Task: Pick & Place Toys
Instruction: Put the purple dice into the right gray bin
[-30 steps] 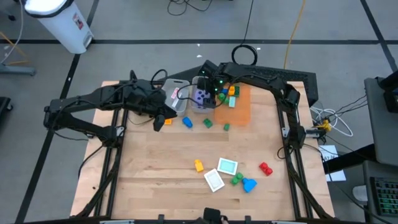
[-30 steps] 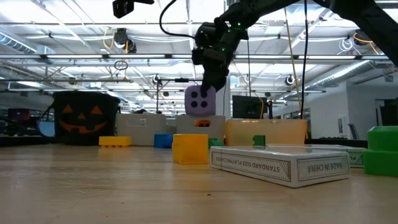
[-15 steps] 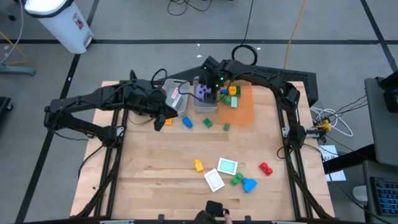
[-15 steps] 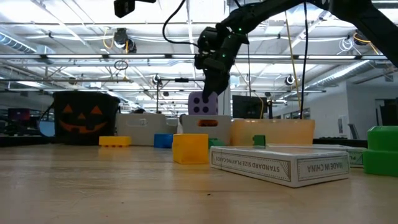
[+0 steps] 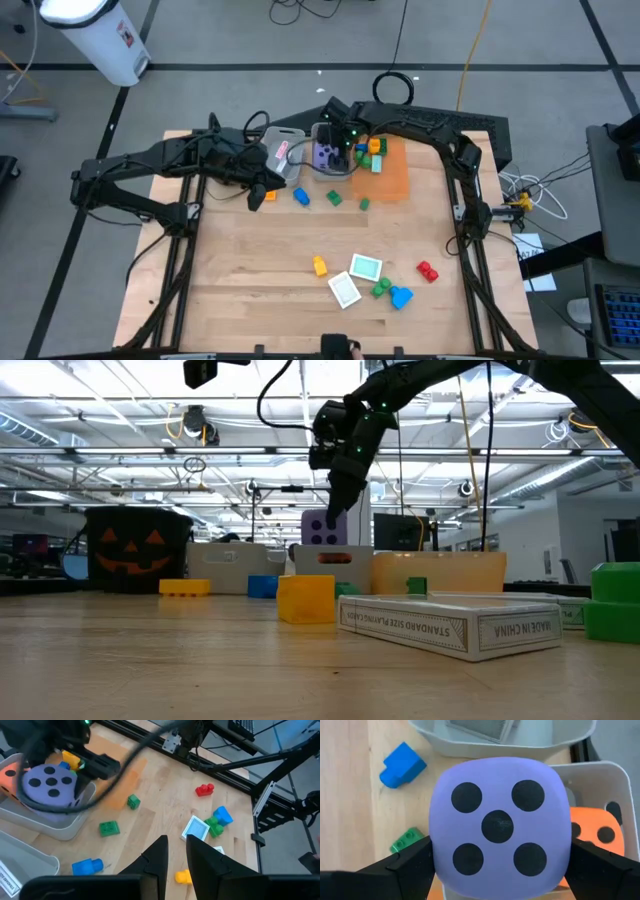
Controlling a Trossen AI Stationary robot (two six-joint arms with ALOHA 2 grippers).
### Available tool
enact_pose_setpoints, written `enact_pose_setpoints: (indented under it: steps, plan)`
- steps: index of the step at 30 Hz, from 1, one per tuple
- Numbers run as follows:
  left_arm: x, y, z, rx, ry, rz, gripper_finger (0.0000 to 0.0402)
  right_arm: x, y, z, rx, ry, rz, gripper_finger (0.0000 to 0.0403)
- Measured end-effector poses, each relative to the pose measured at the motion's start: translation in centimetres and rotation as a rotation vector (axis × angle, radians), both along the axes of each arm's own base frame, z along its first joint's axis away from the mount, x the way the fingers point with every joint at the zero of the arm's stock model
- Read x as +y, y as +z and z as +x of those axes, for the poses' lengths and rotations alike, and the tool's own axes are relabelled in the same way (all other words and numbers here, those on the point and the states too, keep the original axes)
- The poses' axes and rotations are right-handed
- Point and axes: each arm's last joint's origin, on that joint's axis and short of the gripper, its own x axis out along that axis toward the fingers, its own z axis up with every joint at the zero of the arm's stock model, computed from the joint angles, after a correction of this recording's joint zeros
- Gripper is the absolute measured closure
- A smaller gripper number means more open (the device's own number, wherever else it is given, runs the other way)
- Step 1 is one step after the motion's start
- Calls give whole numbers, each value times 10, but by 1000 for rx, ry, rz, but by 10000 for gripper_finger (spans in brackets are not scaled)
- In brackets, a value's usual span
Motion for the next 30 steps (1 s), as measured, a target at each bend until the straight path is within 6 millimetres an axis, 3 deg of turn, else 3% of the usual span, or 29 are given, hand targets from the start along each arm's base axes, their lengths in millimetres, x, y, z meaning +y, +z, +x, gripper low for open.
enact_pose_setpoints:
  steps: [8, 20, 30]
  plan:
    - [0, 0, 0, 0, 1, -1, 327, 17, -28, 3, 93, 127, -70, 53]
    - [0, 0, 0, 0, -1, -11, 328, 6, -34, -1, 69, 106, -66, 53]
    - [0, 0, 0, 0, 0, -16, 328, 6, -62, -9, 76, 94, -6, 53]
